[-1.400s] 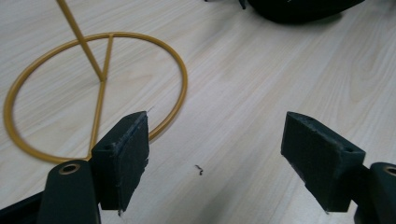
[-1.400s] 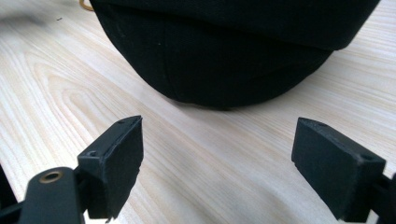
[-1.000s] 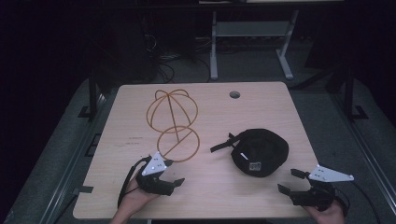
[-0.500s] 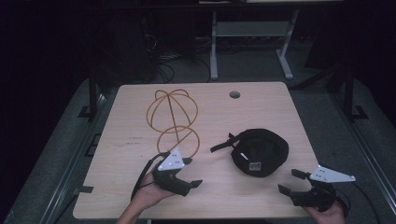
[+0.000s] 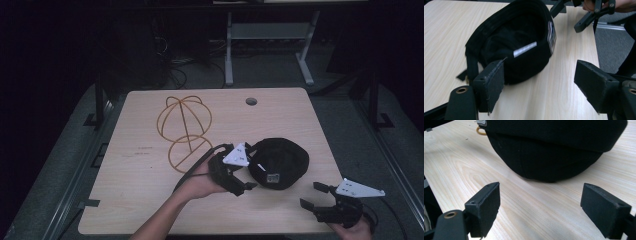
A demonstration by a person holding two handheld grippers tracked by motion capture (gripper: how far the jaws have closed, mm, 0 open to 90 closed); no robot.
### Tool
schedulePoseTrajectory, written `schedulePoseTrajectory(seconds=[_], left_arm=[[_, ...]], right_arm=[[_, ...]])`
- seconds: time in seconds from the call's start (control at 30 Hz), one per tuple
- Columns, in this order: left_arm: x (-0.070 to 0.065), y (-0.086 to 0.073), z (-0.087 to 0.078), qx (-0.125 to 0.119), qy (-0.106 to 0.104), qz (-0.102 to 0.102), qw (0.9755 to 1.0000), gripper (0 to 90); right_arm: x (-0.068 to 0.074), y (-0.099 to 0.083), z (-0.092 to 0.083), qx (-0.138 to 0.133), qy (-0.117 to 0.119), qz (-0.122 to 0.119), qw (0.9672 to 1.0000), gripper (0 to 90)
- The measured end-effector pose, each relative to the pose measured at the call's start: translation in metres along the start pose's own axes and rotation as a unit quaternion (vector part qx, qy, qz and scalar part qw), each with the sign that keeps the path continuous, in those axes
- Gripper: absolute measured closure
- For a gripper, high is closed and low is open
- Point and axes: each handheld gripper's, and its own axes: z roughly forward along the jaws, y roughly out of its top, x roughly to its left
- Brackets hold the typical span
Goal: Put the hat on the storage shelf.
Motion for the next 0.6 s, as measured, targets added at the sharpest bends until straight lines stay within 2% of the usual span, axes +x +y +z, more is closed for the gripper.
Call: schedulePoseTrajectory(seconds=[0.1,0.2,0.27,0.4,0.47,0.53,0.57,0.6], left_arm=[[0.002,0.009,0.006,0.006,-0.005,0.010,0.9999,26.9],[0.005,0.024,0.017,0.047,-0.011,0.040,0.9980,29.1],[0.005,0.031,0.023,0.060,-0.022,0.047,0.9969,29.1],[0.004,0.043,0.038,0.112,-0.046,0.079,0.9896,31.5],[0.004,0.046,0.045,0.127,-0.046,0.089,0.9868,32.5],[0.005,0.047,0.056,0.149,-0.054,0.090,0.9833,37.6],[0.005,0.047,0.056,0.149,-0.054,0.090,0.9833,40.5],[0.006,0.047,0.060,0.156,-0.058,0.088,0.9821,40.5]], right_arm=[[0.000,0.000,0.001,0.001,0.002,-0.002,1.0000,15.8],[0.000,0.000,0.001,0.003,0.005,-0.001,1.0000,15.8],[0.000,0.000,0.001,0.003,0.008,-0.001,1.0000,16.1],[-0.001,0.000,0.000,0.002,0.015,-0.002,0.9999,16.2],[-0.001,0.000,0.000,0.002,0.017,-0.004,0.9999,16.2],[-0.001,0.000,0.002,0.006,0.020,-0.006,0.9998,16.2],[-0.001,0.000,0.002,0.006,0.020,-0.006,0.9998,16.2],[-0.001,0.000,0.002,0.007,0.021,-0.006,0.9997,16.2]])
